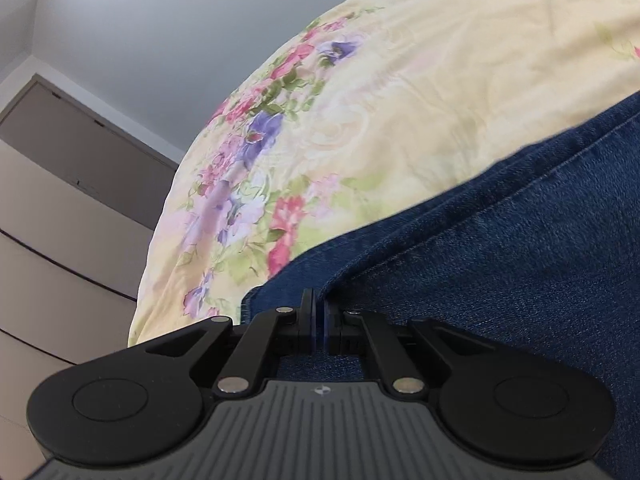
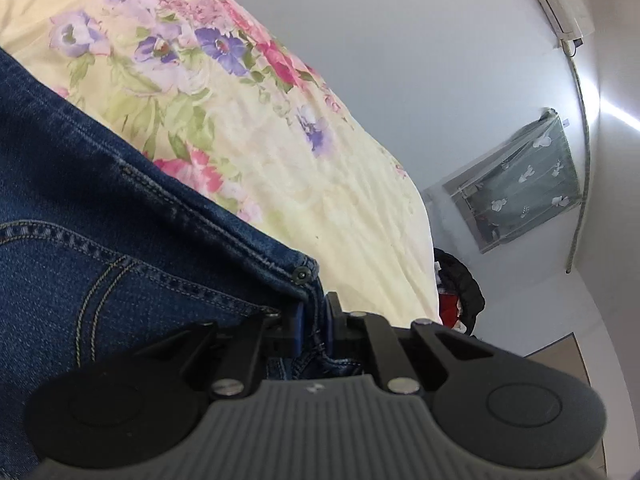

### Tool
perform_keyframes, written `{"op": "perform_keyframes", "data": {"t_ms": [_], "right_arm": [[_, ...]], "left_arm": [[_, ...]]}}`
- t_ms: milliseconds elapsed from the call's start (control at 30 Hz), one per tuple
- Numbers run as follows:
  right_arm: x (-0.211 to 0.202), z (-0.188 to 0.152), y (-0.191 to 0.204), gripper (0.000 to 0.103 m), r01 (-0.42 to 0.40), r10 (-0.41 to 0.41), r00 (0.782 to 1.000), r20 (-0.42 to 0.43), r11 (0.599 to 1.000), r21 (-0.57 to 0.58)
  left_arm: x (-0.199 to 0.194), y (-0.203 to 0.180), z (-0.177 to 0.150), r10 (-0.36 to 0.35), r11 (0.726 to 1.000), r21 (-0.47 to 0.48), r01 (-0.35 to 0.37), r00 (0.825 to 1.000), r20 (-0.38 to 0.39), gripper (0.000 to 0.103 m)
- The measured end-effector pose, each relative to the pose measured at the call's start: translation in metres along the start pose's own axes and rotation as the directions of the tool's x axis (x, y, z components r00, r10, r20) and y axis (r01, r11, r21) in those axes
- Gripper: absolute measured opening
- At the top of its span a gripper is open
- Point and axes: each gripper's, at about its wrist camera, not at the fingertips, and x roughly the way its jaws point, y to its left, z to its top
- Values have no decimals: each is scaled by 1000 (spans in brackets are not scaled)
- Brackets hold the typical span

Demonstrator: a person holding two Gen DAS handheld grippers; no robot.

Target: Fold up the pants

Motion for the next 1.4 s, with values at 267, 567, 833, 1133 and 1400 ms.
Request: {"op": "perform_keyframes", "data": {"t_ms": [267, 567, 833, 1133, 1400], "right_arm": [[19, 14, 19, 5, 21, -21, 999, -28, 1000, 16], [14, 16, 3, 74, 55, -53, 998, -22, 996, 65], [-33, 21, 8, 75, -37, 35, 999, 18, 993, 111], [-43, 20, 51, 75, -48, 49, 999, -21, 998, 27], [-37, 25, 61, 75, -12, 10, 999, -46, 999, -38]], "left_arm": [[16, -7, 7, 12, 998, 64, -9, 999, -40, 12], [36, 54, 2, 2, 997, -75, -11, 993, -120, 53], [24, 138, -40, -216, 878, -435, 197, 976, 6, 61], [80, 163, -76, -361, 606, -715, 349, 922, 143, 71], [94, 162, -88, -383, 570, -717, 401, 902, 201, 5]]}}
